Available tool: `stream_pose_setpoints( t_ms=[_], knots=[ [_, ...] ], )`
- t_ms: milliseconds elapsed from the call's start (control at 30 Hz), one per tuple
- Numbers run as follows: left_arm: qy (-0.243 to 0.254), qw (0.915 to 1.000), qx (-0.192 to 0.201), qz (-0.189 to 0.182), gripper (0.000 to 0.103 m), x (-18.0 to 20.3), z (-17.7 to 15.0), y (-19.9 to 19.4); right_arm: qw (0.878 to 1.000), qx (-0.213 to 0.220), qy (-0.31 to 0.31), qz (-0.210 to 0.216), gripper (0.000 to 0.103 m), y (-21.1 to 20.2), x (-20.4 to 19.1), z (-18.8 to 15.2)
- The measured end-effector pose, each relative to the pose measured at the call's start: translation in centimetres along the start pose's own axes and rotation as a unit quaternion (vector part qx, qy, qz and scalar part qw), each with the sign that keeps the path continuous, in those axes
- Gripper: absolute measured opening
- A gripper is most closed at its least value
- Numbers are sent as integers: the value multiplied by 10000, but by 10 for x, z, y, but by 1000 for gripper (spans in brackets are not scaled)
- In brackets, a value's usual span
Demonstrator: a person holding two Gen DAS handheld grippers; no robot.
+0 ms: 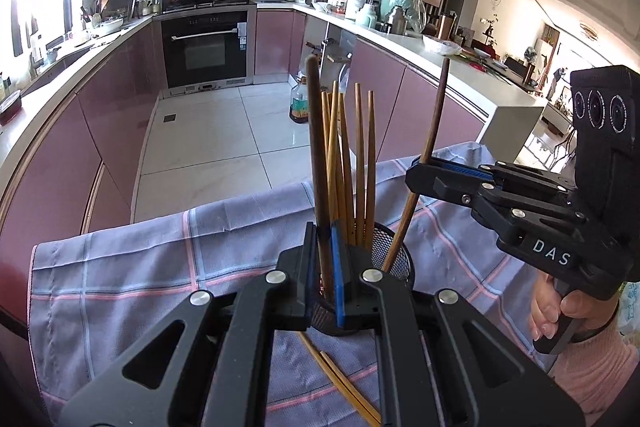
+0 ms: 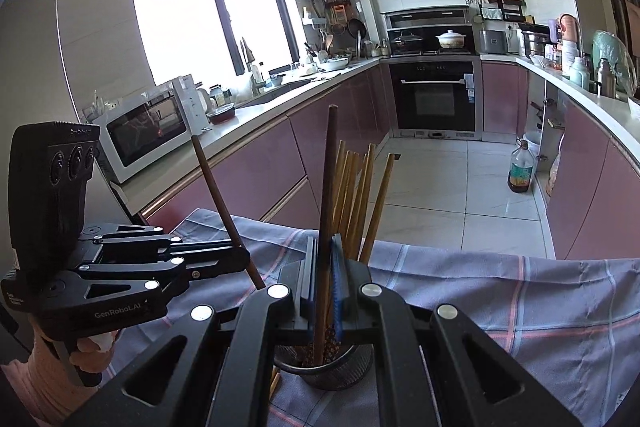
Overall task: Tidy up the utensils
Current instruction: 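Lower both chopsticks into the mesh cup and open both grippers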
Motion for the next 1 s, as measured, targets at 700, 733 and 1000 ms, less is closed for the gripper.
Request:
stream_pose_setpoints(
  t_ms=[700, 733, 1000],
  knots=[
    [-359, 9993, 16, 61, 15, -33, -14, 28, 9995, -191, 228, -127, 13, 21, 13, -13],
    [-375, 9993, 39, 57, 16, -34, -15, 27, 9995, -191, 232, -120, 13, 22, 13, -13],
    [-474, 9983, 283, 167, 29, -45, -24, 12, 9997, -103, 221, -62, 20, 10, 8, -19]
  ],
)
Point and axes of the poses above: each gripper's, at about its wrist camera, not at the fingertips, and y roughly the way its jaws point, x to its right, z to its top, the point moved 9 cm from there along y, roughly the way its jaws point, and after that the axes turned 10 degrees about -y, right-handed, at the moved point
